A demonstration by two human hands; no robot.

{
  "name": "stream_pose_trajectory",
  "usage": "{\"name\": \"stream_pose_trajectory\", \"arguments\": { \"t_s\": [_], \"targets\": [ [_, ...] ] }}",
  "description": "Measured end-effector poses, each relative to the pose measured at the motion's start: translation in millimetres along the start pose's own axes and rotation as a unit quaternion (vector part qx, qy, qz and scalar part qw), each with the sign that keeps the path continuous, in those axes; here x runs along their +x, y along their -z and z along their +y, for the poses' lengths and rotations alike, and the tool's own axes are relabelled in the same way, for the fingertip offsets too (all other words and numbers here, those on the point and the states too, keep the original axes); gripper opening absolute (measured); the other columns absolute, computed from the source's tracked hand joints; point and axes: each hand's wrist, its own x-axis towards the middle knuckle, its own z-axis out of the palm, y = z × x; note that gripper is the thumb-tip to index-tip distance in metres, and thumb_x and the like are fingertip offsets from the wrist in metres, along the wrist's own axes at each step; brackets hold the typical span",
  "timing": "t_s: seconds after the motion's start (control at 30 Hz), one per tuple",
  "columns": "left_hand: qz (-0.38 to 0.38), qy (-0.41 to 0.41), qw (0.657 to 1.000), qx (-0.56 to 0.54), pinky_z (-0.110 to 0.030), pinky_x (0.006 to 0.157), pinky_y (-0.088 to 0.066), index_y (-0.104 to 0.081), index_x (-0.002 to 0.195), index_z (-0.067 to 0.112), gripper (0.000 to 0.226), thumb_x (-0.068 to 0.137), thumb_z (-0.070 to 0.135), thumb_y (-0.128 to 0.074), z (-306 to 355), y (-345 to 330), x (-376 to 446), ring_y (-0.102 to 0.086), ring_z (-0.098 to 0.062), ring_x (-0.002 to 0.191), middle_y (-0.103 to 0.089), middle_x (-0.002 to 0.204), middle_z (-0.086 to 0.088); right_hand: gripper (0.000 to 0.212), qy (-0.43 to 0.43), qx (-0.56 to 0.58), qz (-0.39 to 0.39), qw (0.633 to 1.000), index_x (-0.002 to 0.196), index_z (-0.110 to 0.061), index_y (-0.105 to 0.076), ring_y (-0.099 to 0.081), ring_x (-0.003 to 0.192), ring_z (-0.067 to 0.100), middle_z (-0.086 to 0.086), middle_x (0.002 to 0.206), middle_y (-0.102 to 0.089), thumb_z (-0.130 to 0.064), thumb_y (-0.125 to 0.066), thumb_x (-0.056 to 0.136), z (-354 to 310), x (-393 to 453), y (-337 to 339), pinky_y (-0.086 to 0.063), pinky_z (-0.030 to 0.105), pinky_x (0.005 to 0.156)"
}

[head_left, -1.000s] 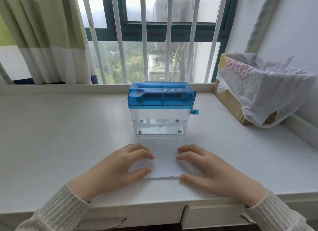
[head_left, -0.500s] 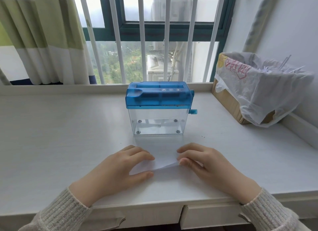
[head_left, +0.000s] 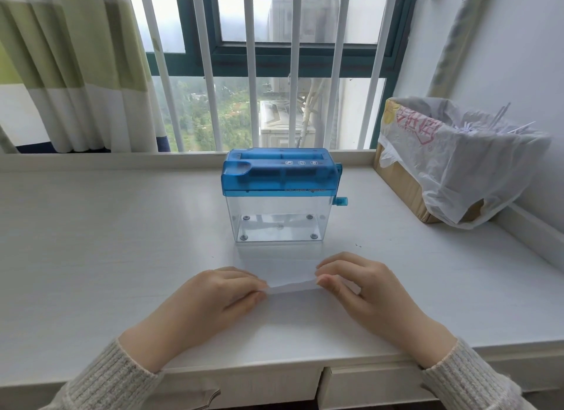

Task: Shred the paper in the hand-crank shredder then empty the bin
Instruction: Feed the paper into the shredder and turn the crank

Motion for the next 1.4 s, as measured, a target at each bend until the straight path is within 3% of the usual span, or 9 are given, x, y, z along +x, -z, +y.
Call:
{"name": "stream_pose_trajectory", "arguments": {
  "t_s": [0.2, 0.33, 0.53, 0.67, 0.77, 0.93, 1.1, 1.23, 1.4],
  "targets": [
    [0.027, 0.029, 0.998, -0.046, -0.019, 0.072, -0.050, -0.072, 0.101, 0.024, 0.041, 0.097, 0.050, -0.040, 4, 3, 1, -0.067, 0.000, 0.082, -0.071, 0.094, 0.015, 0.053, -0.110, 0.063, 0.091, 0.988, 0.074, -0.016, -0.069, -0.065, 0.066, 0.011, -0.006, 0.072, -0.068, -0.058, -0.043, 0.093, -6, 1, 5, -0.052, 0.032, 0.058],
    [0.049, 0.028, 0.998, -0.038, -0.008, 0.073, -0.045, -0.072, 0.104, 0.022, 0.039, 0.097, 0.046, -0.041, 6, 4, 2, -0.063, 0.006, 0.081, -0.070, 0.092, 0.017, 0.038, -0.258, 0.172, 0.098, 0.946, 0.073, -0.008, -0.068, -0.063, 0.052, 0.019, 0.004, 0.066, -0.070, -0.034, -0.052, 0.095, -14, 5, 9, -0.052, 0.038, 0.052],
    [0.082, 0.014, 0.996, -0.027, -0.010, 0.071, -0.045, -0.066, 0.106, 0.027, 0.030, 0.099, 0.042, -0.041, 10, 9, 5, -0.063, 0.002, 0.078, -0.069, 0.090, 0.015, 0.030, -0.449, 0.387, 0.015, 0.805, 0.100, 0.001, -0.049, -0.069, 0.063, 0.032, 0.021, 0.081, -0.073, -0.028, -0.055, 0.096, -30, 14, 11, -0.055, 0.034, 0.053],
    [0.083, -0.003, 0.996, -0.026, -0.013, 0.078, -0.049, -0.069, 0.109, 0.022, 0.032, 0.100, 0.039, -0.043, 12, 11, 4, -0.065, 0.003, 0.088, -0.070, 0.099, 0.014, 0.032, -0.494, 0.486, -0.011, 0.721, 0.108, 0.002, -0.046, -0.071, 0.070, 0.035, 0.027, 0.090, -0.072, -0.027, -0.053, 0.096, -38, 21, 12, -0.060, 0.035, 0.057],
    [0.074, -0.017, 0.997, -0.031, -0.013, 0.084, -0.049, -0.071, 0.111, 0.019, 0.033, 0.099, 0.036, -0.045, 12, 11, 4, -0.065, 0.004, 0.096, -0.070, 0.106, 0.013, 0.034, -0.500, 0.533, -0.021, 0.682, 0.112, 0.005, -0.047, -0.072, 0.070, 0.034, 0.029, 0.094, -0.071, -0.024, -0.054, 0.095, -38, 24, 13, -0.059, 0.032, 0.055],
    [0.060, -0.029, 0.997, -0.027, -0.014, 0.087, -0.048, -0.071, 0.111, 0.020, 0.032, 0.100, 0.037, -0.045, 13, 12, 3, -0.063, 0.004, 0.100, -0.069, 0.110, 0.012, 0.024, -0.481, 0.519, -0.055, 0.704, 0.105, 0.009, -0.063, -0.071, 0.064, 0.026, 0.023, 0.083, -0.072, -0.006, -0.049, 0.094, -33, 25, 13, -0.059, 0.028, 0.056],
    [0.065, -0.036, 0.997, -0.007, -0.019, 0.089, -0.050, -0.071, 0.109, 0.021, 0.031, 0.099, 0.038, -0.047, 10, 11, 3, -0.062, 0.000, 0.105, -0.067, 0.114, 0.011, 0.011, -0.475, 0.501, -0.049, 0.722, 0.086, 0.006, -0.059, -0.067, 0.056, 0.023, 0.016, 0.071, -0.070, 0.004, -0.050, 0.092, -33, 24, 12, -0.055, 0.025, 0.048],
    [0.088, -0.047, 0.995, 0.021, -0.024, 0.098, -0.046, -0.070, 0.109, 0.018, 0.030, 0.095, 0.038, -0.053, 9, 12, 4, -0.055, -0.008, 0.120, -0.062, 0.123, 0.009, 0.016, -0.468, 0.505, -0.041, 0.724, 0.080, 0.000, -0.059, -0.064, 0.053, 0.020, 0.012, 0.069, -0.069, 0.004, -0.049, 0.092, -33, 23, 12, -0.053, 0.024, 0.045],
    [0.130, 0.012, 0.992, -0.001, -0.018, 0.111, -0.030, -0.047, 0.138, 0.019, 0.062, 0.086, 0.051, -0.060, 17, 15, 3, -0.038, -0.006, 0.137, -0.042, 0.146, 0.009, 0.013, -0.453, 0.518, -0.044, 0.724, 0.093, 0.002, -0.062, -0.067, 0.059, 0.020, 0.013, 0.077, -0.071, 0.002, -0.048, 0.092, -33, 23, 15, -0.055, 0.026, 0.049]
  ]
}}
